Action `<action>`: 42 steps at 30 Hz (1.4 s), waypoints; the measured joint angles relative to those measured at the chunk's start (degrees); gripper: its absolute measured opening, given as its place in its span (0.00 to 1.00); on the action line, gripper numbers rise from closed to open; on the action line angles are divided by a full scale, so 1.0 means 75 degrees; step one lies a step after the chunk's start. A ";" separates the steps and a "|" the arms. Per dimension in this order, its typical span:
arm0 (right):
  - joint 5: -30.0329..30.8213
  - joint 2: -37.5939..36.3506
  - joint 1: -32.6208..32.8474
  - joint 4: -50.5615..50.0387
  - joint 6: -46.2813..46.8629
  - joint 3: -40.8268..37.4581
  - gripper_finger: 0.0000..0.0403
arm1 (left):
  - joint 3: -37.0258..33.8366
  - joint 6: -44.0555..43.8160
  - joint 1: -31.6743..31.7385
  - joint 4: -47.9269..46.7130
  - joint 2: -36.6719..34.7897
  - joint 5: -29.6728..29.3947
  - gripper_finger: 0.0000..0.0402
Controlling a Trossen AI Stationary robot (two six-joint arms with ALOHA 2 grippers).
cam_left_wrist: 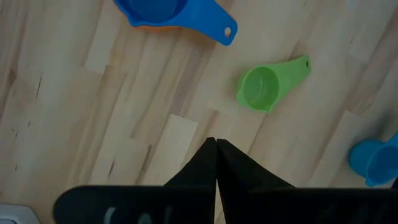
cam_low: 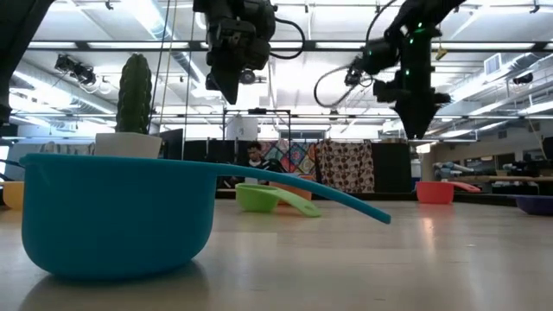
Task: Nest measuring cups in basket
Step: Stack the red measuring cup on top of the dark blue measuring cup
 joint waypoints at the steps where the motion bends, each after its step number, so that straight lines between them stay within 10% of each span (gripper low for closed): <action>1: 0.0013 0.0126 -0.0079 -0.0049 -0.0135 0.0000 0.37 | 0.0000 0.0000 0.0000 0.0000 0.0000 0.0000 0.02; 42: -0.0812 0.2362 -0.1259 0.0390 -0.1519 0.0000 0.37 | 0.0000 -0.0195 0.0001 -0.0003 0.0015 0.0002 0.02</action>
